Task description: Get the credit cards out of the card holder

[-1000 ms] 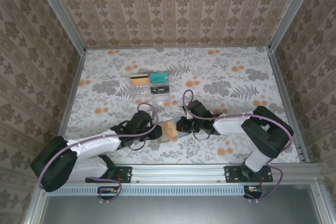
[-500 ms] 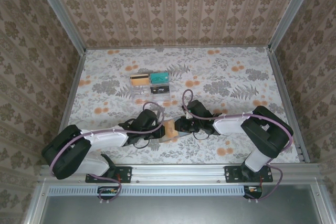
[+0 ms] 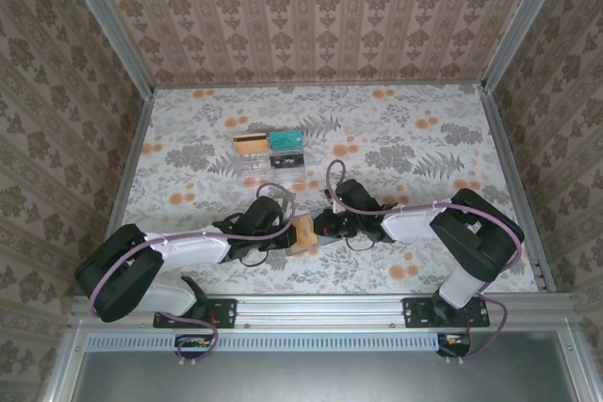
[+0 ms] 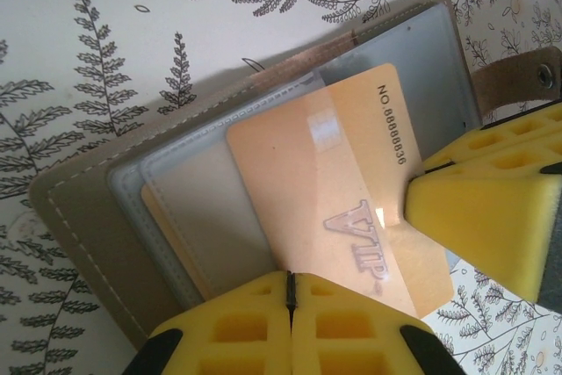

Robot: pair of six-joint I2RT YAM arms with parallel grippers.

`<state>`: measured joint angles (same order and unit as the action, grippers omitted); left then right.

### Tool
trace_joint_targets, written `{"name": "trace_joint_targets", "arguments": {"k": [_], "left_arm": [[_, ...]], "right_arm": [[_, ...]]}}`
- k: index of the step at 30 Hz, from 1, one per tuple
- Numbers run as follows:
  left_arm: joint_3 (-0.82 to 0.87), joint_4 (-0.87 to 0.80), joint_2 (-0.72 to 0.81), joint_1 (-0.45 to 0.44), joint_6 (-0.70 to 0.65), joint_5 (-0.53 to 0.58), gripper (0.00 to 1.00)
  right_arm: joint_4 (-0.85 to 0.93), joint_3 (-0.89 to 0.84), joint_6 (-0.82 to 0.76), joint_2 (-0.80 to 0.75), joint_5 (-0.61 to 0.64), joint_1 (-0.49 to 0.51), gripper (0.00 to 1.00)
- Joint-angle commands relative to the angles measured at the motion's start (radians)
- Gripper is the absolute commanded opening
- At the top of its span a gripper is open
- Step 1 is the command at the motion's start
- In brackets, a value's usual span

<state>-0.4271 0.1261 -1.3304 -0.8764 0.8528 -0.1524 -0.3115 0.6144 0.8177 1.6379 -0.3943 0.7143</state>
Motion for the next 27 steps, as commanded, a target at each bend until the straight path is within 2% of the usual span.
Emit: {"name": "trace_joint_targets", "arguments": {"k": [1,11,15,18,23,27], "left_arm": [[0.025,-0.069,0.022,0.001,-0.015,0.015,0.06],[0.026,-0.135,0.142,0.010,-0.023,0.020,0.06],[-0.010,-0.217,0.240,0.016,-0.036,0.039,0.12],[-0.034,-0.292,0.336,0.033,-0.044,0.063,0.24],[-0.052,-0.430,0.545,0.083,-0.039,0.122,0.51],[-0.056,-0.551,0.720,0.125,-0.051,0.176,0.88]], "right_arm": [[0.057,-0.046,-0.030,-0.045,0.016,-0.038,0.01],[0.187,-0.087,-0.107,-0.240,0.005,-0.112,0.00],[0.301,-0.048,-0.158,-0.381,0.034,-0.112,0.00],[0.404,0.010,-0.218,-0.453,0.066,-0.111,0.00],[0.521,0.134,-0.319,-0.485,0.105,-0.107,0.00],[0.570,0.250,-0.434,-0.432,0.173,-0.072,0.00]]}}
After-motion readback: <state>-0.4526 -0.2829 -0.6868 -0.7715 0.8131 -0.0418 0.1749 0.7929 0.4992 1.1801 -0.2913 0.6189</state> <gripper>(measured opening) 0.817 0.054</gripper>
